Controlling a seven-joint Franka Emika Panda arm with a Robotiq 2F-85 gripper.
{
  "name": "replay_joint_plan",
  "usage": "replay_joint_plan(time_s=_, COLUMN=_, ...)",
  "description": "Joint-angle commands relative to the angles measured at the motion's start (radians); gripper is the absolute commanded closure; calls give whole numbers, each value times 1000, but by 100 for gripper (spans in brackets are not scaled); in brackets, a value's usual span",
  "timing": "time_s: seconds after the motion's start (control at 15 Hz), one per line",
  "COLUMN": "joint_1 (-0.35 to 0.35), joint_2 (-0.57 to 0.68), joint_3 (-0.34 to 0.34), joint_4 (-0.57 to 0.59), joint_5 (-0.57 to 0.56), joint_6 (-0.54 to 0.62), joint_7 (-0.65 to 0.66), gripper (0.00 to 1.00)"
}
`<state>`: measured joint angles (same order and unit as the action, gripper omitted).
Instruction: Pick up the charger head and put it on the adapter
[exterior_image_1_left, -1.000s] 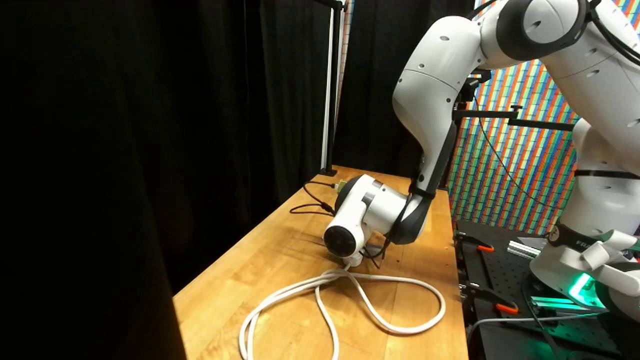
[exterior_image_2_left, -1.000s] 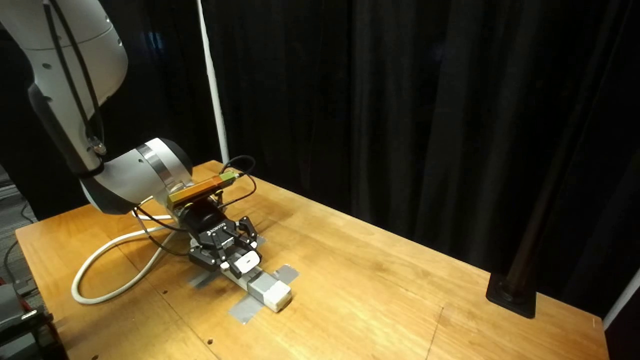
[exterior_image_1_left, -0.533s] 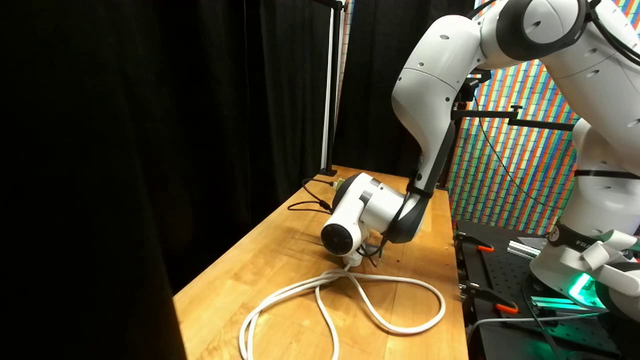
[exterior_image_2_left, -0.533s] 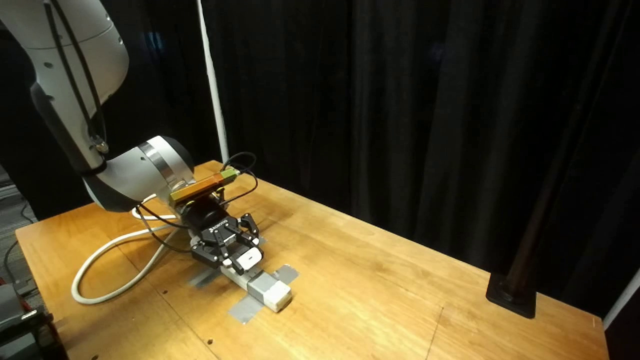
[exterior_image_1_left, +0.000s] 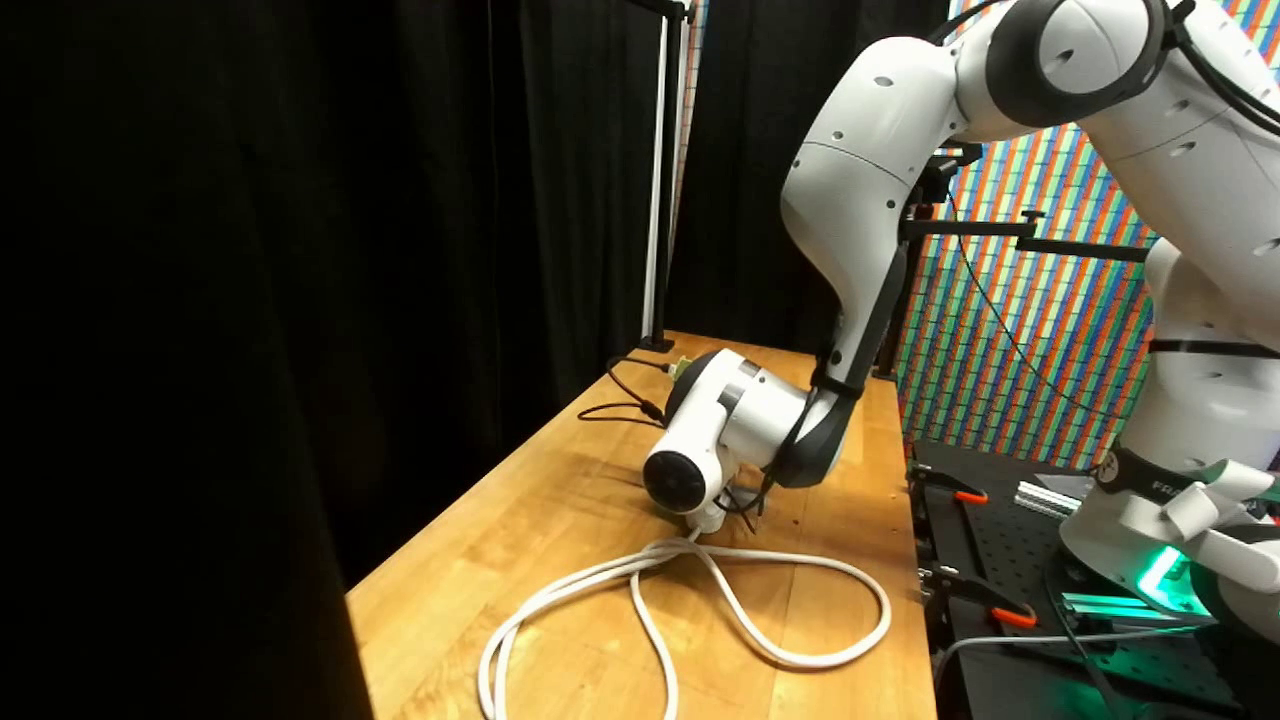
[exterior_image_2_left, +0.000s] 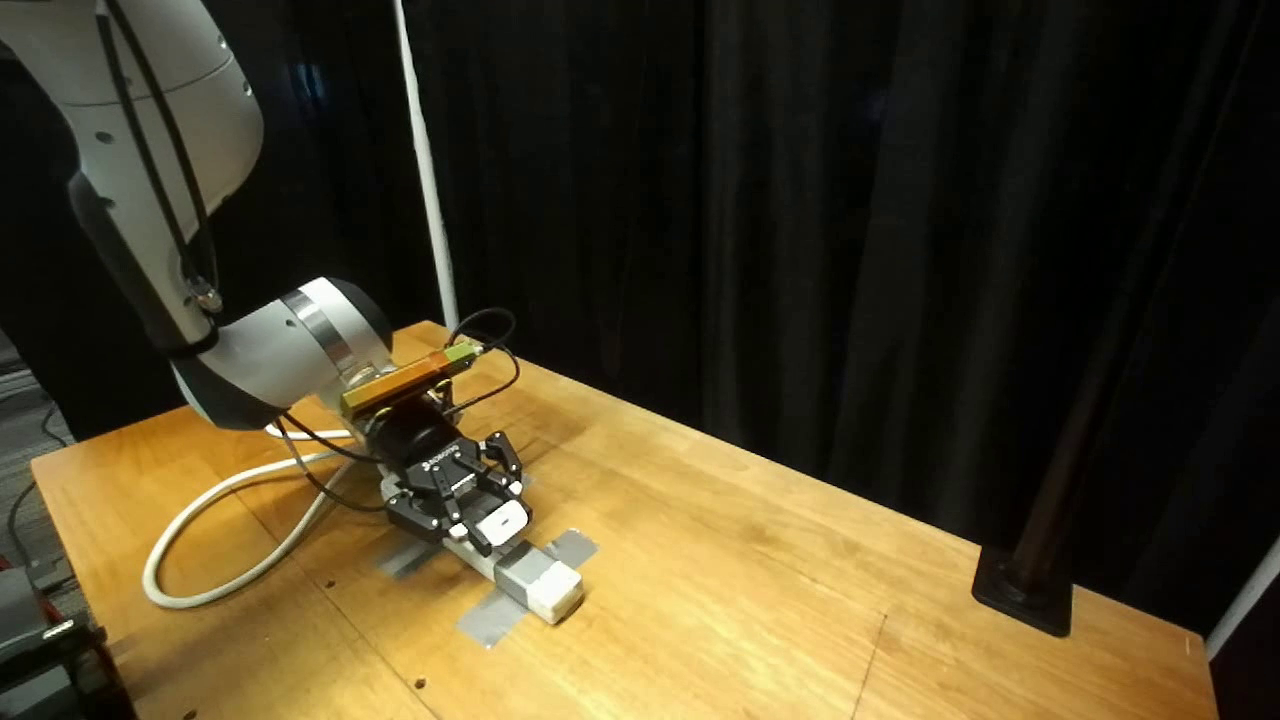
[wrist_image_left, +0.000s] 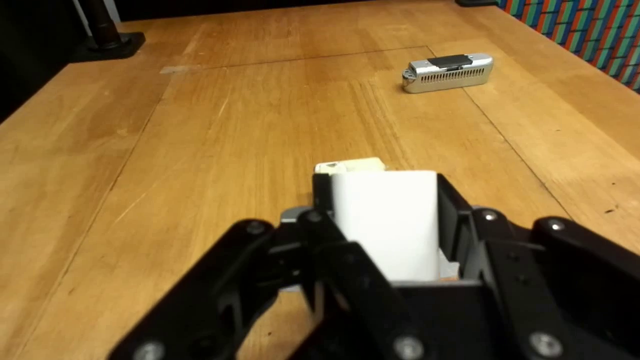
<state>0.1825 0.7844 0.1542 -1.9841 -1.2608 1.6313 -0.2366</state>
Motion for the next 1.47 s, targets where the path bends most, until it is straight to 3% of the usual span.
replay_joint_plan(time_s=0.0, joint_1=21, joint_2=8, joint_3=-16, joint_4=23, joint_5=-47, joint_6=-59, joint_7=34, gripper=77)
replay_joint_plan(time_s=0.67, joint_1=12, joint_2=13, joint_3=-38, joint_4=35, joint_5=-117, joint_6=-212, joint_7=124, gripper=77)
replay_joint_plan(time_s=1.4, joint_1=-117, joint_2=49, joint_3=-35, joint_4=126, joint_5=16, joint_6=-166, joint_7=-42, gripper=77)
